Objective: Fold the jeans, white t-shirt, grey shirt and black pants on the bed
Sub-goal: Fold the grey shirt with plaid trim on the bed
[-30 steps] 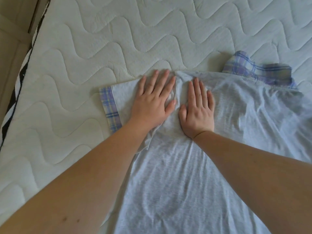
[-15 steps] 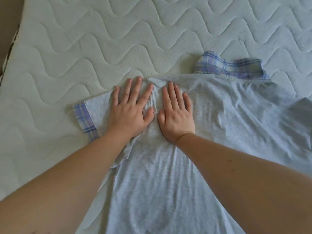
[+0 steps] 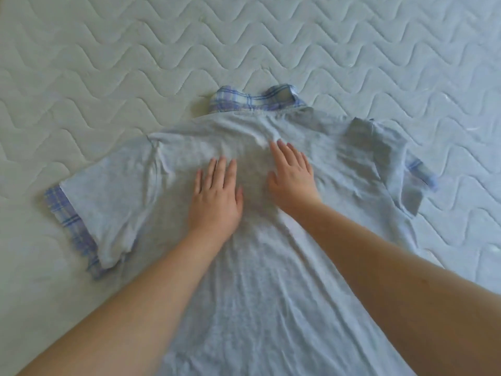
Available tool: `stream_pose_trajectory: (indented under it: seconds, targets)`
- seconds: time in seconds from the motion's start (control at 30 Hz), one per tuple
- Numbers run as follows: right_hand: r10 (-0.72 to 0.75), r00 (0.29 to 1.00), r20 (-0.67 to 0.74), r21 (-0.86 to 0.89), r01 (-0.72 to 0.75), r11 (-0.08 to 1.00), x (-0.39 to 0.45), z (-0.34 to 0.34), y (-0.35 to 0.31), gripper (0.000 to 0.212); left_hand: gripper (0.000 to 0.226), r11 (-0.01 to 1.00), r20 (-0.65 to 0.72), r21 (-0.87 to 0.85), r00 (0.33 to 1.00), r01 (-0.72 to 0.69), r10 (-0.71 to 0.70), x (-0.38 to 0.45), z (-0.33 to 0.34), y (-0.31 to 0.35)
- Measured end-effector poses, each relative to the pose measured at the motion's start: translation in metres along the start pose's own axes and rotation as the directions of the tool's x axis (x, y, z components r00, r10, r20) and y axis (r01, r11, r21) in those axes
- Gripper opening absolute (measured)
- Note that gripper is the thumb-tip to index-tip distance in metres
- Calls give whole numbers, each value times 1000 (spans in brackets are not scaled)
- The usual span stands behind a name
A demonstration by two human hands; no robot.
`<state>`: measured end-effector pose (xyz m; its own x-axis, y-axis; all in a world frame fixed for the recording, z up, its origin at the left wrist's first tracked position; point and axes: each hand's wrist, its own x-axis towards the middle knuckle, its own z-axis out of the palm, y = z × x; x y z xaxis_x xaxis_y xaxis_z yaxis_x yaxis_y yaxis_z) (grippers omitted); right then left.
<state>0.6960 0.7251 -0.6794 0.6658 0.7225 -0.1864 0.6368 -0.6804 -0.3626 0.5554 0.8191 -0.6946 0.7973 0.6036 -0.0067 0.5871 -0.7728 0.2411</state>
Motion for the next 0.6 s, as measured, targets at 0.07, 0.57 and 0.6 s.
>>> stream_pose_trajectory:
  seconds: [0.07, 0.57, 0.6]
  targets:
    - [80, 996, 42, -34, -79, 996, -21, -18, 48, 68, 55, 992, 23, -55, 993, -117, 119, 5, 14, 47]
    - [491, 856, -162, 269, -440, 857, -40, -78, 237, 56, 64, 950, 13, 32, 950, -312, 312, 82, 108, 225]
    - [522, 841, -143, 274, -474, 837, -34, -78, 242, 54, 64, 947, 6, 40, 948, -319, 319, 82, 110, 223]
